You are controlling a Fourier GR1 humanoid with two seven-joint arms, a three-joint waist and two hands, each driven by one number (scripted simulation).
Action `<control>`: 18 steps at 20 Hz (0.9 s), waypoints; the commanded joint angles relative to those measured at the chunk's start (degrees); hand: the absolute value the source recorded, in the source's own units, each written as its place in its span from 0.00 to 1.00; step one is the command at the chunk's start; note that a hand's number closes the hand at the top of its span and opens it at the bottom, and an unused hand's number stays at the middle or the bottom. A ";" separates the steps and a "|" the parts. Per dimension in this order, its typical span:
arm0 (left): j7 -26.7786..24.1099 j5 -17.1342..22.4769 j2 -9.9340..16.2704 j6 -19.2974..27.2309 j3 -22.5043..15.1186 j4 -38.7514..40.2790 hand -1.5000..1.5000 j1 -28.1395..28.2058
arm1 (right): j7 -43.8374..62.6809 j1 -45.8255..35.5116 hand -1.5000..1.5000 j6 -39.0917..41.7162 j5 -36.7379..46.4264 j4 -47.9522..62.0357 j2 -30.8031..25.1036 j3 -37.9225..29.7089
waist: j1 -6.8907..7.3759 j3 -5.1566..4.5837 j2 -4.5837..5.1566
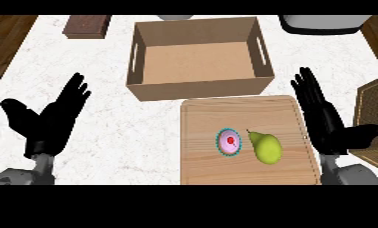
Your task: Pick the pear from the cutting board and place it in the cardboard box
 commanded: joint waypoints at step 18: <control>-5.16 -12.98 -0.54 -5.58 -11.98 -3.13 0.50 -9.39 | 23.04 -7.39 0.00 3.82 57.44 -14.53 -33.39 30.87 | -1.71 -0.54 -2.77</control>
